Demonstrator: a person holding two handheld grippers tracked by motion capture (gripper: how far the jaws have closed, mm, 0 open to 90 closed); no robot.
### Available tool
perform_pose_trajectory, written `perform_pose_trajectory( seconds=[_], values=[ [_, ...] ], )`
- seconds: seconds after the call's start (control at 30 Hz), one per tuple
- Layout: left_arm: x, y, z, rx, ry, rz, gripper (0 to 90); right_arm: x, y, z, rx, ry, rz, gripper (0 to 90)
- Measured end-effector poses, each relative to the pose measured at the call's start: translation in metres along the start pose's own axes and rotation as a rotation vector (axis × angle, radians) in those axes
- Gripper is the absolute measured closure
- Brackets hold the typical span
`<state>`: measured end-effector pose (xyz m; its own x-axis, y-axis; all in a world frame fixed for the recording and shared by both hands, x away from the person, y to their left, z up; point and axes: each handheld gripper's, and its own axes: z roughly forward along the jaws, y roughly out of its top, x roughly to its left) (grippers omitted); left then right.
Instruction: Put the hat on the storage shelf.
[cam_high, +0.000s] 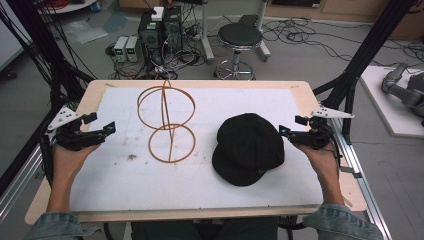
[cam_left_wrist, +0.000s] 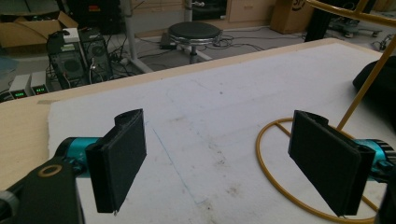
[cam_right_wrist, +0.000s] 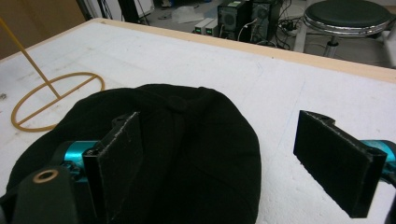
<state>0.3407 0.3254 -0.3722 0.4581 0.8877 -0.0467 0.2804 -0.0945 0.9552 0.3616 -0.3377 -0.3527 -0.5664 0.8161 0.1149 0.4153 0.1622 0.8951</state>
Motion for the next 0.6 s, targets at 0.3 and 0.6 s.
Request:
perform_pose_trajectory(
  seconds=[0.3,0.6],
  values=[
    [0.0002,0.0004,0.0009,0.001,0.002,0.003,19.4,-0.0008,-0.0002,-0.0025,-0.002,-0.006,0.008,16.1],
    [0.0004,0.0004,0.0005,0.001,0.002,0.002,19.5,-0.0002,0.0005,-0.0033,-0.004,-0.009,0.007,16.1]
  ],
)
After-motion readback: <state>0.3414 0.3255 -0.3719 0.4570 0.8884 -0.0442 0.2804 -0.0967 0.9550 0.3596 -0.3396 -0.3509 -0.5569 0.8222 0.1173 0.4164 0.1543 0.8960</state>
